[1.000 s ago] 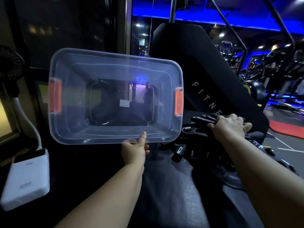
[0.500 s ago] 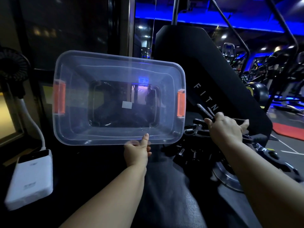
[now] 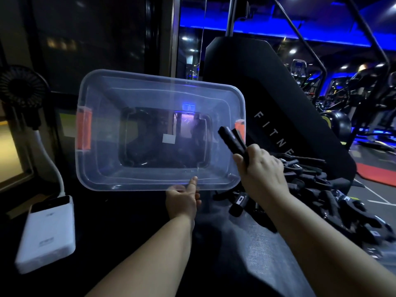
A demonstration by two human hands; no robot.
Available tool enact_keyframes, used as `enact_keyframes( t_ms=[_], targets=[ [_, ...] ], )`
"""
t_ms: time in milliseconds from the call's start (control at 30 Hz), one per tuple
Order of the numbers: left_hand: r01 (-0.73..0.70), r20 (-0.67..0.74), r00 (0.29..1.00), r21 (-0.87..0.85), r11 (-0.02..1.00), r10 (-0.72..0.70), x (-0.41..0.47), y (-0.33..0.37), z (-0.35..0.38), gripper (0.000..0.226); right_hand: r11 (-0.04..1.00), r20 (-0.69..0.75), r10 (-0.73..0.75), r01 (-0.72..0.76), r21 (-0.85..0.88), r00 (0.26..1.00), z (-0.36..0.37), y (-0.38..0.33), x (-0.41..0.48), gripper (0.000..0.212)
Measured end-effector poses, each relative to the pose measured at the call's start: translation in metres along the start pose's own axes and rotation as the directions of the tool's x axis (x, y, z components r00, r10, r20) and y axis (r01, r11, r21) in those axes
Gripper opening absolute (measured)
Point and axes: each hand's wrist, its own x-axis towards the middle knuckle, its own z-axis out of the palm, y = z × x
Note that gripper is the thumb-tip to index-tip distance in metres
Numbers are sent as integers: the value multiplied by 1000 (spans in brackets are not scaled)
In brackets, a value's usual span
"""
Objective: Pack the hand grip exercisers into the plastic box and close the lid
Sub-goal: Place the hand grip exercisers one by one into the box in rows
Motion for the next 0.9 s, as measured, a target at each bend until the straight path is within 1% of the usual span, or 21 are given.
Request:
enact_keyframes(
  t_ms=[133,233,367,400,433,500,567,700,767,833,900],
  targets=[
    [23,14,1000,-18,1000,-22,1,3,1,41,999,113,-19,16,28,993,12,-12,-13,31],
    [30,17,999,-47,998,-29,0,4,2,35,999,165,-38,33,33,986,17,-15,-15,35],
    [50,35,998,-64,997,-48,1,3,1,36,998,284,51,-39,-45,958,20,-15,-9,41],
    [40,17,999,-33,999,-39,3,1,0,39,996,313,78,-60,-66,946,21,-14,-8,43],
    [19,-15,1000,43,999,-18,5,-1,-1,40,994,336,103,-81,-79,936,22,-13,-7,45],
    [-21,-77,996,150,988,33,8,-5,-3,42,990,352,139,-118,-82,926,25,-10,-6,46],
    [-32,-81,996,145,989,44,8,-6,-2,43,987,352,157,-142,-70,923,24,-9,-5,45],
    [-32,-65,997,146,989,42,9,-7,-2,44,987,347,159,-140,-80,924,20,-13,-1,42],
    [-56,-67,995,175,983,68,10,-7,-3,45,987,361,157,-141,-72,919,20,-17,1,41],
    [-63,-58,995,203,977,76,10,-6,-4,46,987,382,158,-151,-49,910,20,-22,2,37],
    [-35,-47,998,193,981,45,10,-4,-3,47,984,415,176,-175,-40,893,20,-27,2,30]
  ],
)
